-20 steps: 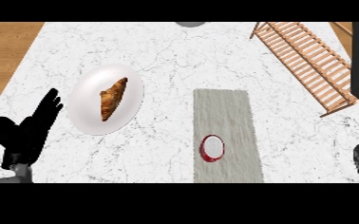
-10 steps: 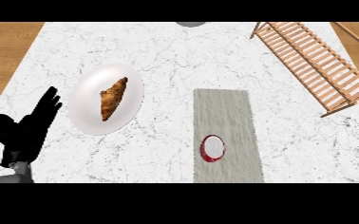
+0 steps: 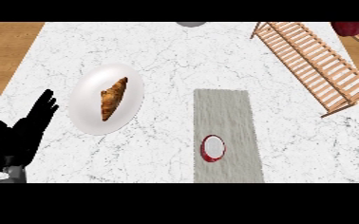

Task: Pick the pear from the placemat and place it in the tiered shelf

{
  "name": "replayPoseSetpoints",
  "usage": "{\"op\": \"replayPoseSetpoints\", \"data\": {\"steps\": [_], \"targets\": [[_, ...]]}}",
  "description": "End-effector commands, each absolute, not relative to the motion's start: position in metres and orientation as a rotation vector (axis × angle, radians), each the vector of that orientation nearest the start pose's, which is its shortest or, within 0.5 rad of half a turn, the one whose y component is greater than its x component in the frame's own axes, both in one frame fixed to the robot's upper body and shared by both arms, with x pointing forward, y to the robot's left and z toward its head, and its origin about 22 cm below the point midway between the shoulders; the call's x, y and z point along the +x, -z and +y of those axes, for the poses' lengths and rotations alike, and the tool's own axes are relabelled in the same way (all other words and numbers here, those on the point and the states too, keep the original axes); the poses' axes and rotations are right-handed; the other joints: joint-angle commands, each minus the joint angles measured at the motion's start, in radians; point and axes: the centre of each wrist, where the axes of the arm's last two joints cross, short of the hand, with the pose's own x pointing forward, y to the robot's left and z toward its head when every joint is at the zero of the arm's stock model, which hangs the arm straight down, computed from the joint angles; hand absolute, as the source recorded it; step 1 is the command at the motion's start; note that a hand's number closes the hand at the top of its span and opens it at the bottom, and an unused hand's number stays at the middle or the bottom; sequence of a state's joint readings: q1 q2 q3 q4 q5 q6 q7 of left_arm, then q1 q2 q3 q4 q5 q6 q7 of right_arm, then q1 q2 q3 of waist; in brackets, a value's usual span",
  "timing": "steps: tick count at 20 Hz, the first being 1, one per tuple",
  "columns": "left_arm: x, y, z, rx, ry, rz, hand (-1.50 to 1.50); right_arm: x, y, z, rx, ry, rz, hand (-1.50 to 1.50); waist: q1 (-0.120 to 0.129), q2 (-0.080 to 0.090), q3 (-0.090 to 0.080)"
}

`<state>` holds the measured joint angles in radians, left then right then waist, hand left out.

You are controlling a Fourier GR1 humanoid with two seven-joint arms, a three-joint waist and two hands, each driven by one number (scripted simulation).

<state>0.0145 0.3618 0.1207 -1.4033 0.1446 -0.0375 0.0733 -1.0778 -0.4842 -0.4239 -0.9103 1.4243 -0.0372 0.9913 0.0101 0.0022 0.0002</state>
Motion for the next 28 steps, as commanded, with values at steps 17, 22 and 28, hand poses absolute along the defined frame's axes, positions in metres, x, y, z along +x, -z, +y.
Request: {"op": "replayPoseSetpoints", "data": {"steps": [17,22,28], "targets": [[0.225,0.002,0.350,0.274,0.039,-1.320,0.00,0.376,-0.298,-0.327,-1.386,0.545,-1.156,-1.50,-0.015,-0.008,0.000],[0.229,0.003,0.352,0.261,0.014,-1.320,0.00,0.326,-0.345,-0.315,-1.373,0.622,-1.289,-1.50,-0.028,-0.013,-0.001],[0.220,0.001,0.363,0.282,0.011,-1.303,0.00,0.244,-0.365,-0.306,-1.464,0.743,-1.211,-1.50,-0.050,-0.023,-0.002]]}}
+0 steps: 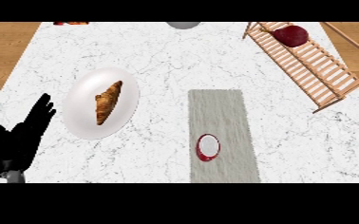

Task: Pick the pear from the placemat and place it in the tiered shelf

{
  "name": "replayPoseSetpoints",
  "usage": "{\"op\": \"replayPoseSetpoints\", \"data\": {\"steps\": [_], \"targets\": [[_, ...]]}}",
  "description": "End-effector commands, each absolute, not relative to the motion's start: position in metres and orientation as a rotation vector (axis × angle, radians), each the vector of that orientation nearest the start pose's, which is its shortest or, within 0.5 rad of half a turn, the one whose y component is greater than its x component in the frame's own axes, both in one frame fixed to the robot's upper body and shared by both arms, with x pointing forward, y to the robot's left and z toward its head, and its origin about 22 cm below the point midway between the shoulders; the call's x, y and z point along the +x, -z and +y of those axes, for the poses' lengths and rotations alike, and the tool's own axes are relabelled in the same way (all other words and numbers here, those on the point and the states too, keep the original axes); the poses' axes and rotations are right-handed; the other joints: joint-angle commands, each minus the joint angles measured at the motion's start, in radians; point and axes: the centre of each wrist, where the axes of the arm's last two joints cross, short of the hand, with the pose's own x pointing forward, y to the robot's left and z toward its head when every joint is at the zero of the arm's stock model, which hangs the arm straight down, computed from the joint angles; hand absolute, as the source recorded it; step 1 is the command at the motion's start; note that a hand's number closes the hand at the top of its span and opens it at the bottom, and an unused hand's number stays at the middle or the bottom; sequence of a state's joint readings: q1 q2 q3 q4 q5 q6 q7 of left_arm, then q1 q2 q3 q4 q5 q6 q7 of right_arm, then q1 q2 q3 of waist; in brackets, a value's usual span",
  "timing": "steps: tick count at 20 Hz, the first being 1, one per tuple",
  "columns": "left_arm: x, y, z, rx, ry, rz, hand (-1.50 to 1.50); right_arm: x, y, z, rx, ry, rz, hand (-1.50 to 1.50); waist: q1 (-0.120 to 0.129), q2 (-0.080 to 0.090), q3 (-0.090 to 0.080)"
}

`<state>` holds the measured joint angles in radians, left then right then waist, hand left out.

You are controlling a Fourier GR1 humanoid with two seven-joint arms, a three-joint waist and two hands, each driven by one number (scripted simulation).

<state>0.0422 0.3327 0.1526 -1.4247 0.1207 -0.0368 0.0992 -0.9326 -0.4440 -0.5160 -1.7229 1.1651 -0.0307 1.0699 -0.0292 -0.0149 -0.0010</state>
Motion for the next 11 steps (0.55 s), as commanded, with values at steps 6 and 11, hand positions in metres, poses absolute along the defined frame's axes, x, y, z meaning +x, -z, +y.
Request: {"op": "replayPoseSetpoints", "data": {"steps": [6,11], "targets": [[0.208,0.015,0.366,0.308,-0.027,-1.275,0.00,0.186,-0.371,-0.304,-1.471,0.681,-1.118,-1.50,-0.054,-0.026,-0.003],[0.200,0.012,0.372,0.329,-0.027,-1.265,0.00,0.144,-0.359,-0.299,-1.484,0.643,-1.170,-1.50,-0.070,-0.034,-0.002]]}}
